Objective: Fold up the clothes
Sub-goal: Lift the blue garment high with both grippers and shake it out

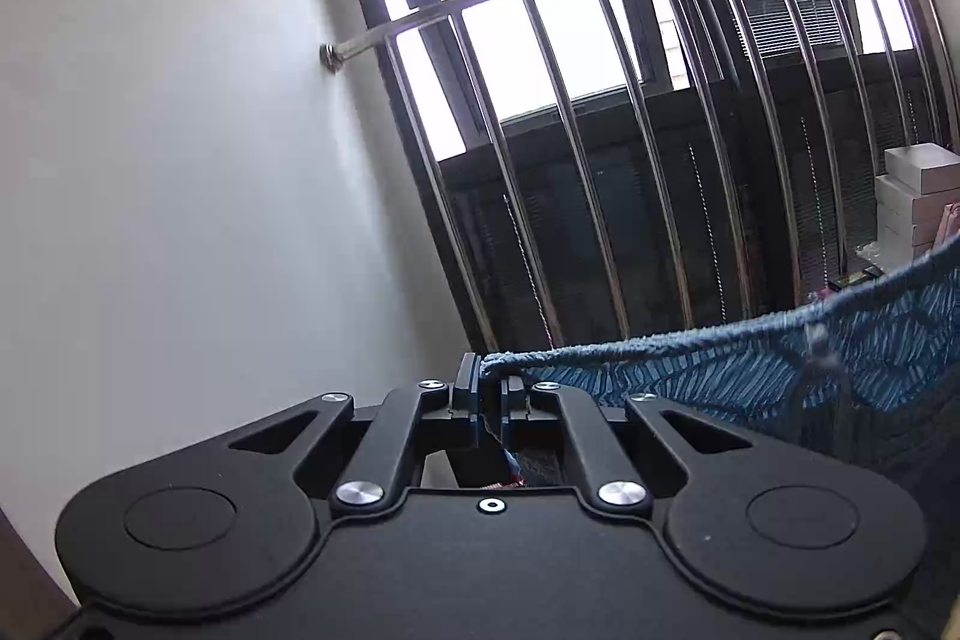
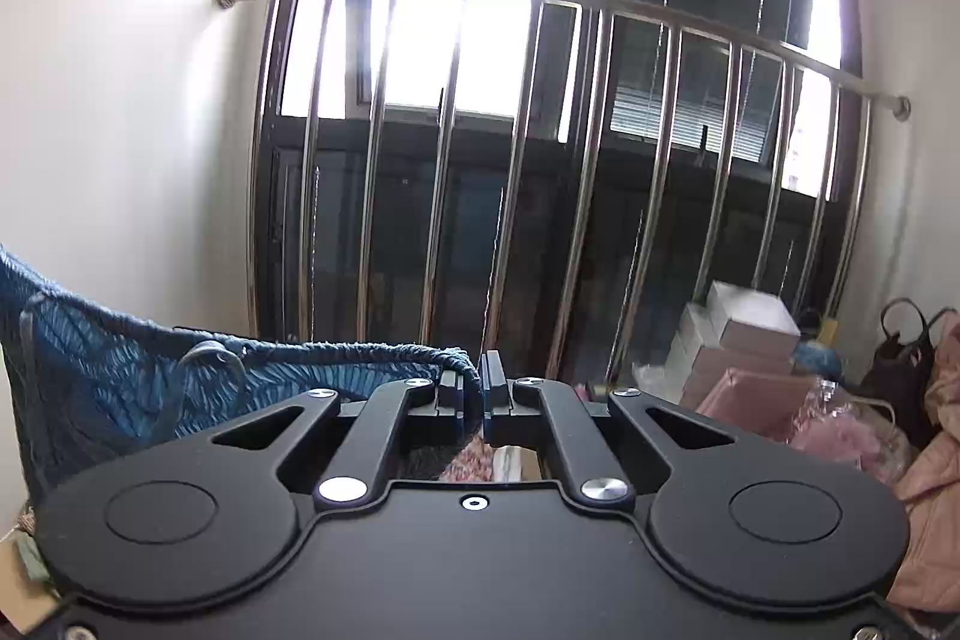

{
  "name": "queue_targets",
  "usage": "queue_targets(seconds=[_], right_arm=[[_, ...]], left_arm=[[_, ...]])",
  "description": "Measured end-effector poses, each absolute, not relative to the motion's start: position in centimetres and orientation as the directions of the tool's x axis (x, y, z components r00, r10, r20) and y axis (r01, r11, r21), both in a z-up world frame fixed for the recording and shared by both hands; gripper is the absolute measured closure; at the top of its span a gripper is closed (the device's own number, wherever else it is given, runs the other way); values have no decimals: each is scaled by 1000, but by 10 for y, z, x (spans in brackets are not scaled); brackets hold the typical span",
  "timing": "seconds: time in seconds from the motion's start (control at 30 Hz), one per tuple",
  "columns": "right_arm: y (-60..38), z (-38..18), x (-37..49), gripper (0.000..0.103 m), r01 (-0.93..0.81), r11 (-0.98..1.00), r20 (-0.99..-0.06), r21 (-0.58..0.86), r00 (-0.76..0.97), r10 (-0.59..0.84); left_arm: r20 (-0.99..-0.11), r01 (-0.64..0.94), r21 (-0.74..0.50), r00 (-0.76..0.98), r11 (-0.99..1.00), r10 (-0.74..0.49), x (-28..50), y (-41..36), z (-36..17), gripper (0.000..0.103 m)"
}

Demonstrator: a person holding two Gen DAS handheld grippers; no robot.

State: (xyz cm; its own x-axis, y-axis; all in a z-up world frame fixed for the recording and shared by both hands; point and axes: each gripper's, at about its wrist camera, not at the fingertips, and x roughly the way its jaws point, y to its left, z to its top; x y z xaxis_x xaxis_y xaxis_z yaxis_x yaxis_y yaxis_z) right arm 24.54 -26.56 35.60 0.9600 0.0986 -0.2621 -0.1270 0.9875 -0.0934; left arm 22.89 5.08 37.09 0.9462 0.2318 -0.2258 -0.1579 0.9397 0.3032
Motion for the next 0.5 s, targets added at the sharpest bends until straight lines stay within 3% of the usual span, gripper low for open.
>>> queue_targets(seconds=[0.3,0.5], right_arm=[[-268,350,222,98,-137,984,-324,-111,941,94],[-266,339,213,98,-138,979,-428,-151,902,61]], left_arm=[[-324,-90,329,924,940,202,210,56,355,96],[-370,-44,466,898,884,239,199,49,340,96]])
